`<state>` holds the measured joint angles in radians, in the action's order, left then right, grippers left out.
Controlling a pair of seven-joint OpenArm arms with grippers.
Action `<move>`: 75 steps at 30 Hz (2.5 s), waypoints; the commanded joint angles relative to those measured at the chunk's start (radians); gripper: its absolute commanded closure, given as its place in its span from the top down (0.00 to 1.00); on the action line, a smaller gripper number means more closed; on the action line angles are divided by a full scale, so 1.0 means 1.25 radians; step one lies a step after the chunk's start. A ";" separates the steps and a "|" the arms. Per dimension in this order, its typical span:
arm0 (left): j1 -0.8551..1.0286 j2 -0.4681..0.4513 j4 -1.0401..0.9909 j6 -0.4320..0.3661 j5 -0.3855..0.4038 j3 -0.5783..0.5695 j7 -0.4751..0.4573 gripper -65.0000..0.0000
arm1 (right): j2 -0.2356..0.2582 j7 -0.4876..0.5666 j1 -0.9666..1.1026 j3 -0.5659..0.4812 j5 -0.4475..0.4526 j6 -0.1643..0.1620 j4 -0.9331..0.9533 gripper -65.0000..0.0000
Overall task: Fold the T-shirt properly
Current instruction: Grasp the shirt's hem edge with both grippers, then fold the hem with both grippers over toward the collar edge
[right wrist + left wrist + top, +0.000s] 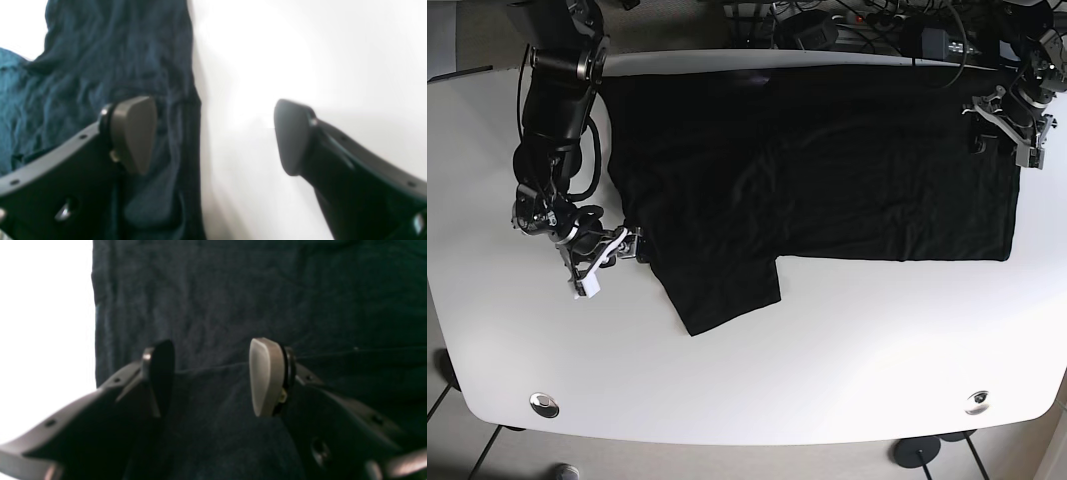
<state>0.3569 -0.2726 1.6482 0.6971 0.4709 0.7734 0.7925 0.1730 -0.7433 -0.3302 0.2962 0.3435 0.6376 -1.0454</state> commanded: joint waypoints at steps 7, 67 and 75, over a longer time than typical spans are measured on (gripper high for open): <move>-0.059 -0.028 0.014 0.001 0.011 0.012 -0.017 0.51 | -0.058 0.029 0.022 -0.065 0.008 0.007 -0.011 0.80; -0.260 -0.039 -0.063 0.001 0.017 -0.072 0.025 0.01 | -0.058 -0.238 0.277 0.086 0.015 0.013 -0.627 0.03; -0.200 -0.038 -0.065 0.001 0.017 -0.069 0.023 0.01 | -0.056 -0.239 0.316 0.132 0.015 0.048 -0.627 0.03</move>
<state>0.1188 -0.2977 1.5494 0.6998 0.4808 0.6762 0.8444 0.0914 -1.0588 0.0784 0.4549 0.3592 0.6971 -1.8057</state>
